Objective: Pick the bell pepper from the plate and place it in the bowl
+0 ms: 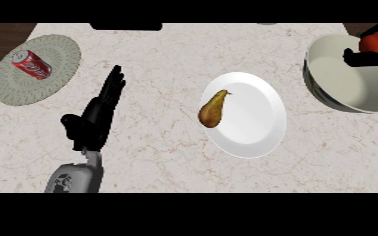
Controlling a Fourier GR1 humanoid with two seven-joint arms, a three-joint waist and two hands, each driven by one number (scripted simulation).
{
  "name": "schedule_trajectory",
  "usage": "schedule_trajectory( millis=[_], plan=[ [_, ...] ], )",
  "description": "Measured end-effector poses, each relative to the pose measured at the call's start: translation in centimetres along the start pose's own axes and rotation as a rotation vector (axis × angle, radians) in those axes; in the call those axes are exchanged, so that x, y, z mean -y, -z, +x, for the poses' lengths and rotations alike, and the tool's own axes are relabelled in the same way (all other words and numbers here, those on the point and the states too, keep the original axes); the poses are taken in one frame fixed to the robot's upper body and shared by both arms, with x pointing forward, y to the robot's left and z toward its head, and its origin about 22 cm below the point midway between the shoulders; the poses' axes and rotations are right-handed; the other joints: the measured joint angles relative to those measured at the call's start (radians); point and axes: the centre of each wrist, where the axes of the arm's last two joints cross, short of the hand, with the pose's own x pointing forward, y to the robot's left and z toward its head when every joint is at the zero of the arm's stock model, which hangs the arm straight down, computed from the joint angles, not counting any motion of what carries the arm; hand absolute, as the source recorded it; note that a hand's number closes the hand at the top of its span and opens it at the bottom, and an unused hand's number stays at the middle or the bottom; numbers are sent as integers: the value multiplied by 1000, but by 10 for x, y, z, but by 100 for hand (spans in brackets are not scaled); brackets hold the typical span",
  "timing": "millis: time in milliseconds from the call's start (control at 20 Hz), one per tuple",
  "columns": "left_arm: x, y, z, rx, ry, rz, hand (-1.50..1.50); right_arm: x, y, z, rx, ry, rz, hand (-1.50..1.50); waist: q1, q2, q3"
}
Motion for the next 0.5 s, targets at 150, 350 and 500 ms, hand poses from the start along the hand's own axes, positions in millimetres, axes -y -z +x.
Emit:
schedule_trajectory(
  millis=[150, 350, 500],
  plan=[
    [-3, 0, 2, -4, 4, 1, 0, -1, 3, -23, 9, 68, 78, -150, 0, 0, 0],
    [-3, 2, 2, -7, -1, -2, 0, -4, 4, -35, 65, 174, 103, -150, 0, 0, 1],
    [-6, -1, -1, -13, 0, 8, 0, 3, 6, -34, 117, 263, 57, -150, -6, -3, 0]
  ],
)
